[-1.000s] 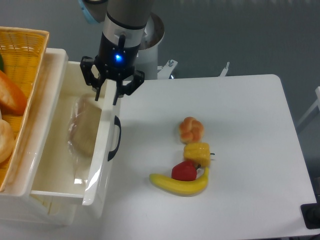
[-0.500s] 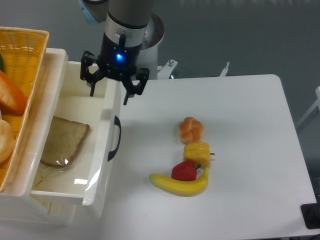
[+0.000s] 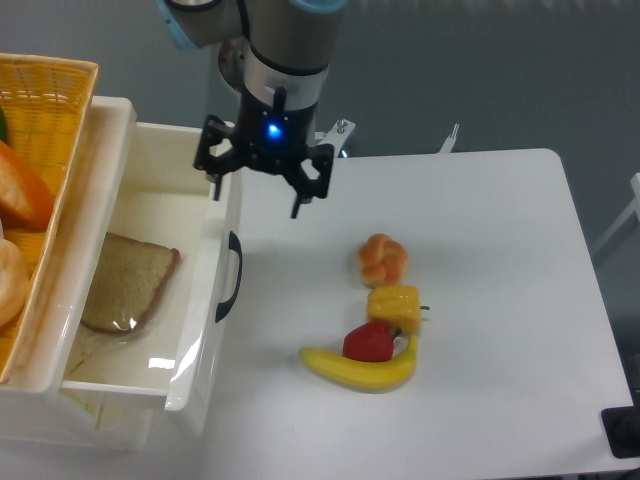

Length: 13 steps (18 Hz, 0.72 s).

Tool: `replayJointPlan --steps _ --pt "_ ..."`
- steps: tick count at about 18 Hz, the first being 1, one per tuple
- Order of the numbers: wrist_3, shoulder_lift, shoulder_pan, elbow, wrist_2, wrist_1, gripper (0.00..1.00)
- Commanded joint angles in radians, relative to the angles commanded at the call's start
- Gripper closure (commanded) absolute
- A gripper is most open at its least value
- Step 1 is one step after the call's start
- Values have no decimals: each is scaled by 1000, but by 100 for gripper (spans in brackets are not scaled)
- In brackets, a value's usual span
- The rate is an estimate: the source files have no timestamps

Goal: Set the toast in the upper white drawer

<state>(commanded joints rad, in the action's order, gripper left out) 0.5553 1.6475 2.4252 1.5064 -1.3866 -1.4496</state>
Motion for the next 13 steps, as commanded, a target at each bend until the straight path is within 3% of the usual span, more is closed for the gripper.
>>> replayJointPlan --steps 4,6,8,13 --pt "5 49 21 2 -64 32 0" --pt "70 70 20 8 -138 73 0" --pt "136 97 21 14 -173 78 0" --pt "150 97 26 15 -186 90 0"
